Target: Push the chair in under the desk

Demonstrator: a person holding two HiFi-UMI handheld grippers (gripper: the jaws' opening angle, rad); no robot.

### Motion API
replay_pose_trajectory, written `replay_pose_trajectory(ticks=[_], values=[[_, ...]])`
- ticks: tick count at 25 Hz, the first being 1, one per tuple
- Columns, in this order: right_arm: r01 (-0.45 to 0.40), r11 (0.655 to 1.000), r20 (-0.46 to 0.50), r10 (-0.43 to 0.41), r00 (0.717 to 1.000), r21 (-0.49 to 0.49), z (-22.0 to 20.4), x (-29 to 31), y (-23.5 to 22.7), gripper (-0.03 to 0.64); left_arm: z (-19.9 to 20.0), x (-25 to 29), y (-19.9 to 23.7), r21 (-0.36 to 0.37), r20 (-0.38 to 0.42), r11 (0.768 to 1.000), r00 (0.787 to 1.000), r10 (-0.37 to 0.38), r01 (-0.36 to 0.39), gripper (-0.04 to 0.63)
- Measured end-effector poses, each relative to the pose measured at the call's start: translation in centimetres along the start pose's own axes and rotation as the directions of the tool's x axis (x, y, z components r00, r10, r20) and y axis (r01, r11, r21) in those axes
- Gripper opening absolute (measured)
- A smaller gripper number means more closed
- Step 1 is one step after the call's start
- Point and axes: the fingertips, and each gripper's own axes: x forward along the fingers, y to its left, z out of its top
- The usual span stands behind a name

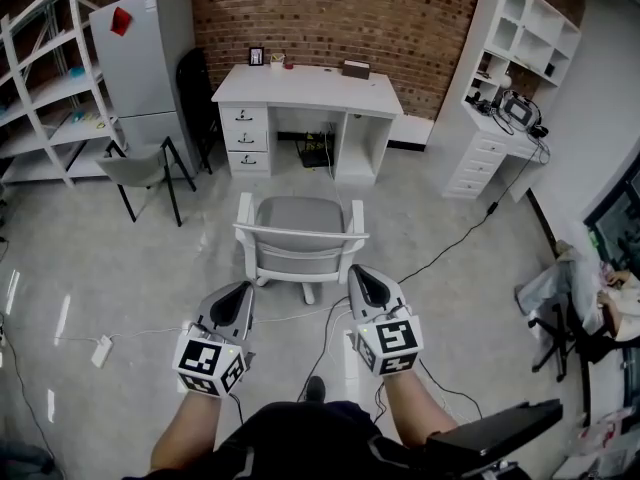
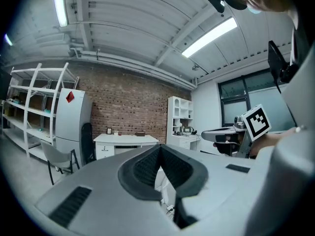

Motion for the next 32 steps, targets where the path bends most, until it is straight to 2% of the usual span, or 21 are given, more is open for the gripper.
replay_pose_trajectory(ticks=[7, 13, 18, 25, 32], values=[[-0.019, 1.000, 0.006, 0.019, 1.000, 0.007, -0.4, 2.6, -4.0, 0.008, 0.3, 4.3, -0.5, -0.007, 0.011, 1.000, 1.000, 0.001, -0.001, 0.003], [-0.018, 0.998, 0.053, 0.022, 0.998, -0.063, 0.4, 3.7, -6.6, 0.008, 0.7, 7.3, -0.8, 0.026, -0.009, 0.999, 1.000, 0.019, -0.019, 0.003], [-0.038, 0.998, 0.032, 0.039, 0.999, -0.054, 0.0, 4.8, -7.6, 0.008, 0.3, 8.5, -0.9, 0.044, -0.034, 0.999, 0.999, 0.017, -0.015, 0.003], [-0.079, 0.994, -0.026, 0.077, 0.997, -0.077, -1.5, 7.2, -7.3, 0.009, -0.5, 10.7, 1.2, 0.080, -0.064, 0.997, 0.998, 0.001, 0.004, 0.003], [-0.046, 0.994, -0.068, 0.039, 0.997, -0.097, -2.0, 11.1, -8.2, 0.013, -1.8, 14.7, 4.8, 0.092, -0.106, 0.995, 0.994, -0.017, 0.027, 0.003]])
